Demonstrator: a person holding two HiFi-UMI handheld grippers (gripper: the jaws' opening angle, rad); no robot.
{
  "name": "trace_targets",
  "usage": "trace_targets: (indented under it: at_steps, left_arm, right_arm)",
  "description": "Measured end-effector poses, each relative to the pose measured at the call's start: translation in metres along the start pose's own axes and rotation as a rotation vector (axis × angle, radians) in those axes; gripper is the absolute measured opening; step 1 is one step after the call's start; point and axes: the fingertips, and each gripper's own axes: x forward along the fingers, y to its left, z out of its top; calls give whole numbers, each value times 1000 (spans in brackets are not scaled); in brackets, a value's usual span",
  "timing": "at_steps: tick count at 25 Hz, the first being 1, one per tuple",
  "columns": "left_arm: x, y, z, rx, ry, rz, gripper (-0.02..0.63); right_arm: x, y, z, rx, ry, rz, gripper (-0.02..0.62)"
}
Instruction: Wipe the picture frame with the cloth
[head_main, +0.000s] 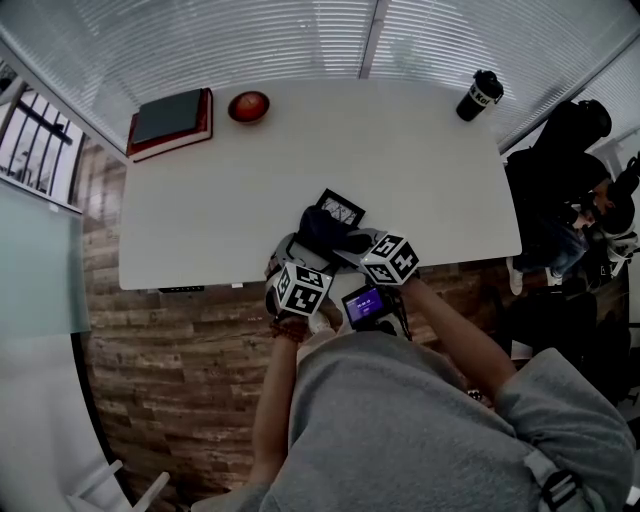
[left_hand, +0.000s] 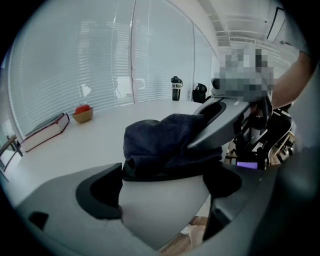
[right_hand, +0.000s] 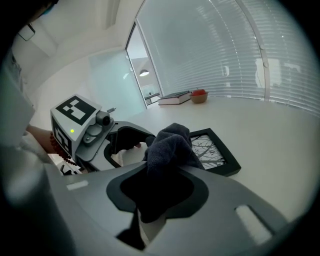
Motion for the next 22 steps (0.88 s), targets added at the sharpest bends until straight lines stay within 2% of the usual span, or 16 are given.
trace_targets:
  at_steps: [12, 20, 22]
  left_arm:
    - [1, 1, -1, 7, 4, 5, 506]
    - [1, -1, 0, 8, 5, 4, 506]
    - [1, -1, 0, 5, 4, 4, 506]
  right_arm:
    - [14, 19, 2, 94, 40, 131, 87]
    - [18, 24, 1, 48, 107, 163, 87]
    - [17, 29, 7, 48, 76, 209, 89]
